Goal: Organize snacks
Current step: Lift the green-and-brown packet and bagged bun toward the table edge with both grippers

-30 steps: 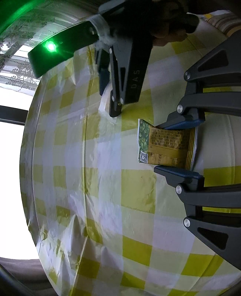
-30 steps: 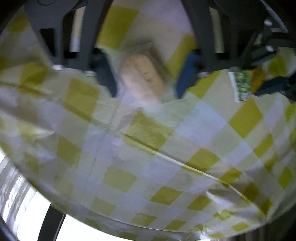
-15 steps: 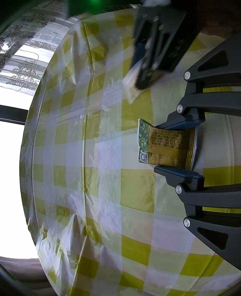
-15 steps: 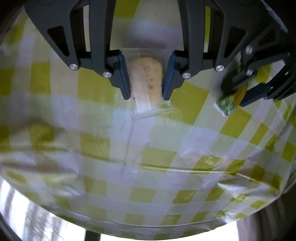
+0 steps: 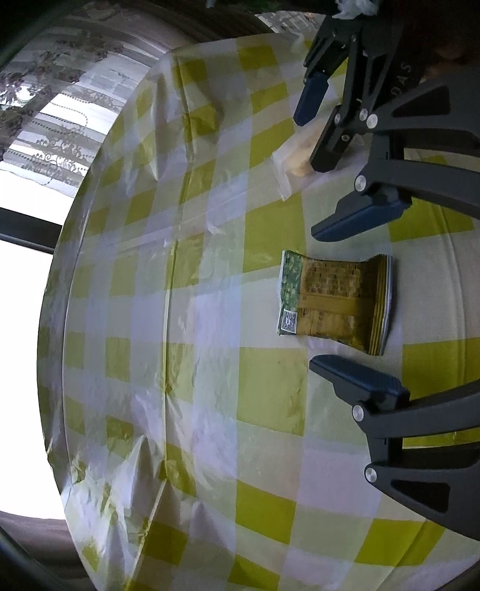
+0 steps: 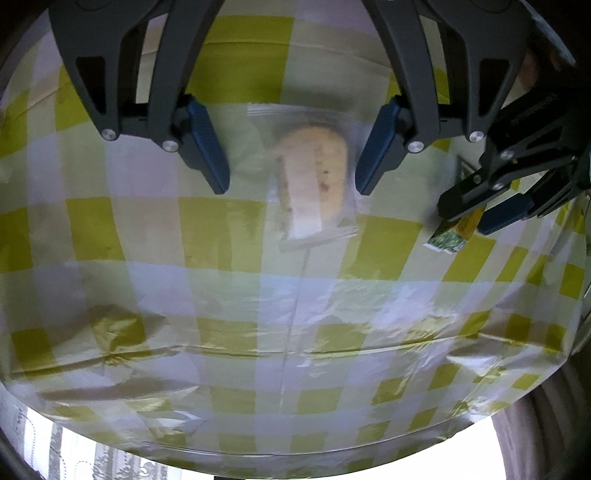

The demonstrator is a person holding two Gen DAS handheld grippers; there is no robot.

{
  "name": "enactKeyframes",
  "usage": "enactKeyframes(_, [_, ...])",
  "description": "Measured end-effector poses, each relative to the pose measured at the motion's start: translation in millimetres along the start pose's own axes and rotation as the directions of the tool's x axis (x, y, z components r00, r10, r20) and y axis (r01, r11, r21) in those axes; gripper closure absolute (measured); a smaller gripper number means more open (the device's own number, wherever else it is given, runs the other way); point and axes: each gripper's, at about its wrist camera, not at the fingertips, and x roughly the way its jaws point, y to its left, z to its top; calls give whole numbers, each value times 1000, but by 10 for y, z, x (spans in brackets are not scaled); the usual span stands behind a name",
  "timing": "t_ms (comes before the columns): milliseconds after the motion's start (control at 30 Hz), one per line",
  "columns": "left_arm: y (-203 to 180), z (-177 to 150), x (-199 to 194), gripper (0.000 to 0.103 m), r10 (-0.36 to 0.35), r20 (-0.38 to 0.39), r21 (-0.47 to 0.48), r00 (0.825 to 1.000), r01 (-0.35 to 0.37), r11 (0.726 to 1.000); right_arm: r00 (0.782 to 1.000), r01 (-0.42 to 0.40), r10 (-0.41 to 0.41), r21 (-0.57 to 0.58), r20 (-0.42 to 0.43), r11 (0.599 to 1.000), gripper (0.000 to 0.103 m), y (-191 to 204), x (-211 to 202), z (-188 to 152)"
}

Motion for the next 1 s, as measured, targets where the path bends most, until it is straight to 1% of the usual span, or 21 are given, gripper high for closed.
enactKeyframes(133, [-17, -9, 8, 39, 9, 2, 14, 1000, -9, 1000, 1000, 15, -15, -8, 10, 1000, 30, 13, 3, -7])
enactKeyframes(267, [-99, -28, 33, 40, 55, 1, 63, 998, -55, 997, 998, 61, -60, -42, 20, 997, 30, 82, 23, -16])
enactKeyframes(333, [-123, -35, 39, 47, 94, 4, 77, 996, -94, 993, 998, 59, -58, -39, 25, 997, 30, 69, 24, -18])
enactKeyframes(367, [-127, -35, 43, 54, 110, 6, 81, 994, -110, 991, 998, 59, -58, -39, 27, 997, 31, 65, 24, -18])
enactKeyframes(400, [-128, -35, 44, 60, 120, 8, 84, 993, -120, 989, 998, 61, -60, -40, 29, 997, 33, 69, 28, -20])
enactKeyframes(433, [-128, -36, 41, 62, 123, 10, 84, 992, -124, 989, 998, 61, -60, -42, 33, 997, 36, 71, 23, -24])
enactKeyframes(467, [-123, -36, 38, 63, 121, 10, 81, 993, -122, 989, 998, 60, -59, -44, 35, 997, 38, 77, 18, -25])
enactKeyframes(533, [-121, -39, 36, 63, 121, 11, 82, 993, -121, 989, 998, 56, -54, -46, 41, 997, 48, 86, 3, -31])
enactKeyframes(567, [-122, -39, 35, 63, 122, 11, 83, 992, -122, 989, 998, 54, -52, -44, 45, 998, 50, 80, -6, -31])
enactKeyframes(633, [-122, -38, 36, 64, 123, 12, 85, 992, -123, 989, 997, 54, -52, -41, 48, 998, 58, 74, -12, -30])
enactKeyframes(733, [-113, -36, 32, 64, 119, 13, 81, 993, -120, 990, 997, 56, -54, -35, 51, 998, 61, 70, -14, -22])
enactKeyframes(1000, [-121, -38, 25, 64, 116, 12, 79, 993, -116, 990, 996, 70, -68, -33, 54, 997, 62, 93, -14, -30])
